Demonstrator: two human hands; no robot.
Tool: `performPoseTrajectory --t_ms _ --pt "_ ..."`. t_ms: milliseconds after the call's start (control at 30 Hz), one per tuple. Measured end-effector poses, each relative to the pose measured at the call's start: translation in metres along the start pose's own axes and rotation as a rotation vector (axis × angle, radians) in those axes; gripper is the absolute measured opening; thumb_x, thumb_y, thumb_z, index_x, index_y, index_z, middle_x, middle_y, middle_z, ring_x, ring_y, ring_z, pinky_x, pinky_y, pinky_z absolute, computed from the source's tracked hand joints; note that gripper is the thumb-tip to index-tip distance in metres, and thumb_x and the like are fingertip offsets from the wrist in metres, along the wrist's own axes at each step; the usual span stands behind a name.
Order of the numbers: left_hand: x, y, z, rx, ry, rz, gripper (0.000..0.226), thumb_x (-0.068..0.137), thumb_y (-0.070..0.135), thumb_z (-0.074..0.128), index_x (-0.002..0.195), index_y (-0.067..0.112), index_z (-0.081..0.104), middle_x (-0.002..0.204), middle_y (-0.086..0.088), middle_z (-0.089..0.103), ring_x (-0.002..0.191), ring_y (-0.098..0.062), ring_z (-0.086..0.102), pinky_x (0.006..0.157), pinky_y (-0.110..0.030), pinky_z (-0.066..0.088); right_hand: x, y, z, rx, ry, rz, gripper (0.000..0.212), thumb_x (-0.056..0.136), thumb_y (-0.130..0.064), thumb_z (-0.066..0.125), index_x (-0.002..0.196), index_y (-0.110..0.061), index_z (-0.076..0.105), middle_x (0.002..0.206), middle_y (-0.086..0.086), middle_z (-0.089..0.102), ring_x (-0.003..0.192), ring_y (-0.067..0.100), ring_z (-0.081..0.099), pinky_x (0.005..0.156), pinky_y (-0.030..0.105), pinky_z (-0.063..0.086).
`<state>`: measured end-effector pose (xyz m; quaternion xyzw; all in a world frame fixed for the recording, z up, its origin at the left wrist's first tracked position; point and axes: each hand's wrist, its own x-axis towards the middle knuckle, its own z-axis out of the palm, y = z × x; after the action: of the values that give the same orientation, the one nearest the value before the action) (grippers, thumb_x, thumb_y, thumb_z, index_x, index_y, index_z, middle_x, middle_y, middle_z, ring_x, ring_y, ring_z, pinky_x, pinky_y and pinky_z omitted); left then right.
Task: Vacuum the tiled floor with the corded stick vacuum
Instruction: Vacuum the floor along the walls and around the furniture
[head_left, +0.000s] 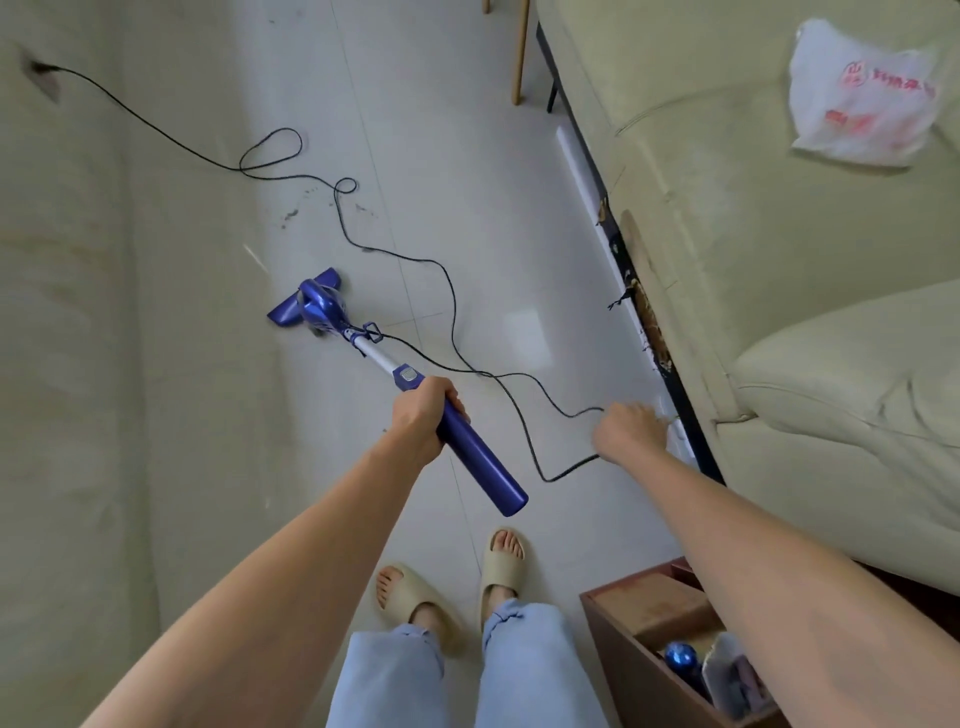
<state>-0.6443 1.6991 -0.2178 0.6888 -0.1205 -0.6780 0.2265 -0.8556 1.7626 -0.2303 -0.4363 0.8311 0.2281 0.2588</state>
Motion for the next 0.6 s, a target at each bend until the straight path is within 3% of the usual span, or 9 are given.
performPoseTrajectory --t_ms 133,200,300,333,467,600 --pt "-0.004 0.004 -0.008 -0.003 0.009 -0.033 0.009 0.082 -0.001 0.050 0.077 0.006 0.048 0.055 -0.006 0.051 0.050 -0.021 0.050 0.056 -0.030 0.049 -0.017 -0.029 -0.004 0.583 -0.322 -0.182 0.010 0.093 -0.021 0.052 0.098 -0.014 0.057 0.105 0.010 0.063 0.096 0.024 0.061 0.083 0.033 0.045" --pt "-0.007 0.005 -0.012 0.006 0.019 -0.049 0.009 0.084 -0.001 0.050 0.079 0.006 0.048 0.054 -0.006 0.050 0.051 -0.021 0.049 0.054 -0.031 0.048 -0.044 -0.045 -0.021 0.864 -0.597 -0.253 0.018 0.093 -0.027 0.057 0.108 -0.016 0.057 0.111 0.007 0.066 0.096 0.020 0.063 0.084 0.032 0.047" --pt "-0.011 0.003 -0.016 0.005 0.035 -0.066 0.011 0.086 -0.002 0.048 0.078 0.006 0.050 0.053 -0.006 0.050 0.051 -0.020 0.047 0.054 -0.031 0.046 -0.081 -0.064 -0.039 0.911 -0.845 -0.403 0.033 0.087 -0.021 0.065 0.118 -0.018 0.053 0.119 0.007 0.064 0.108 0.021 0.061 0.090 0.035 0.051" --pt "-0.014 0.003 -0.017 0.005 0.037 -0.067 0.012 0.087 -0.002 0.047 0.078 0.006 0.050 0.056 -0.006 0.049 0.051 -0.020 0.047 0.054 -0.031 0.045 -0.092 -0.072 -0.039 0.856 -0.829 -0.431 0.037 0.084 -0.015 0.066 0.118 -0.016 0.052 0.117 0.007 0.063 0.105 0.021 0.061 0.088 0.035 0.052" --pt "-0.021 0.002 -0.020 -0.001 0.065 -0.068 0.019 0.090 -0.002 0.048 0.074 0.006 0.046 0.061 -0.009 0.048 0.053 -0.020 0.046 0.054 -0.030 0.045 -0.113 -0.109 -0.025 0.685 -0.515 -0.332 0.038 0.078 -0.006 0.066 0.113 -0.007 0.052 0.105 0.010 0.060 0.094 0.026 0.060 0.083 0.036 0.053" --pt "-0.024 0.007 -0.029 -0.026 0.108 -0.069 0.020 0.090 -0.002 0.050 0.072 0.005 0.046 0.062 -0.008 0.049 0.054 -0.019 0.046 0.054 -0.030 0.044 -0.120 -0.128 -0.014 0.772 -0.651 -0.211 0.035 0.079 -0.003 0.062 0.112 -0.005 0.052 0.090 0.012 0.062 0.070 0.024 0.063 0.069 0.035 0.056"
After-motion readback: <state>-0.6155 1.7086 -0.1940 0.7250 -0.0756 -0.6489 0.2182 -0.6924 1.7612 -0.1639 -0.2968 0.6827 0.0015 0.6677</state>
